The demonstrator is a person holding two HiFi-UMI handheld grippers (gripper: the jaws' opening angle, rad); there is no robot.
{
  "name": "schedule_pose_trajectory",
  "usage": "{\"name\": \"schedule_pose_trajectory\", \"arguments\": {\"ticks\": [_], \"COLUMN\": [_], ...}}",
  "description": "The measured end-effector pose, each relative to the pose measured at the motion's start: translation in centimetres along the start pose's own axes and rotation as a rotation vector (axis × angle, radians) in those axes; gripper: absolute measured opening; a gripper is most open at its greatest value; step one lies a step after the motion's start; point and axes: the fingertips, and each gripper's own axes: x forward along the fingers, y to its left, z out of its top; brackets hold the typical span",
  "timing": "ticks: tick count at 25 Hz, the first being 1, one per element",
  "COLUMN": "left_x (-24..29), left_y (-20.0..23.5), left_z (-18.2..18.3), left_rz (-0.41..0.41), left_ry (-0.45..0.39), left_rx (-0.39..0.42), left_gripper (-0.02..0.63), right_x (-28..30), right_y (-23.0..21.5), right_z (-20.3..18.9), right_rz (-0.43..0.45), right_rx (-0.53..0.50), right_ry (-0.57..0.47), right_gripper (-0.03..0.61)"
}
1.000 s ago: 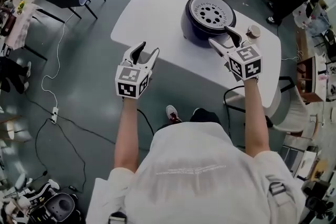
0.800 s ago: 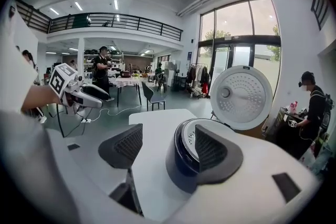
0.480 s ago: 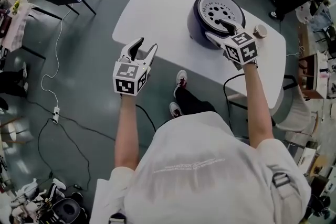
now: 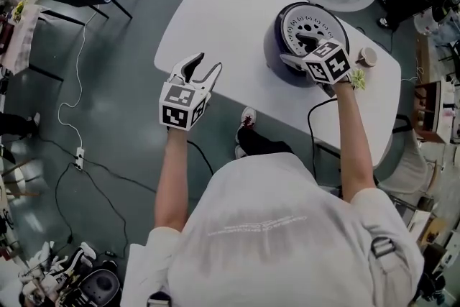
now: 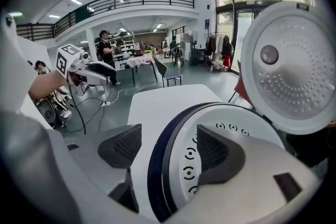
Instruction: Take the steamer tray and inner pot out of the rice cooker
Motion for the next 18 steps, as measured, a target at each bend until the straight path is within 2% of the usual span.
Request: {"name": "schedule_pose_trajectory", "arguments": {"ticks": [3, 6, 11, 18], "left_x": [3.2, 6.3, 10.6, 14.8], "left_y": [-0.2, -1.1, -1.5, -2.8], "left_z": [1.0, 2.1, 3.6, 3.6], "left_rz": [-0.048, -0.108, -0.171, -0.256], "left_ry": [0.019, 0.031, 0.048, 0.095], "left_rx": [0.001, 0.017, 0.049, 0.068], "left_gripper": [0.216, 0.216, 0.216, 0.211], "right_x": [1.2, 1.8, 2.6, 3.6], "right_y": [-0.1, 0.2, -0.1, 1.3], "right_z": [-0.7, -1.6, -1.6, -2.6], "right_rz": [0.087, 0.133, 0.163, 0.214], "right_rx": [-0.001, -0.02, -0.014, -0.032], "right_ry": [0.085, 0.165, 0.175, 0.198], "right_gripper": [0.331, 0.342, 0.344, 0.347]}}
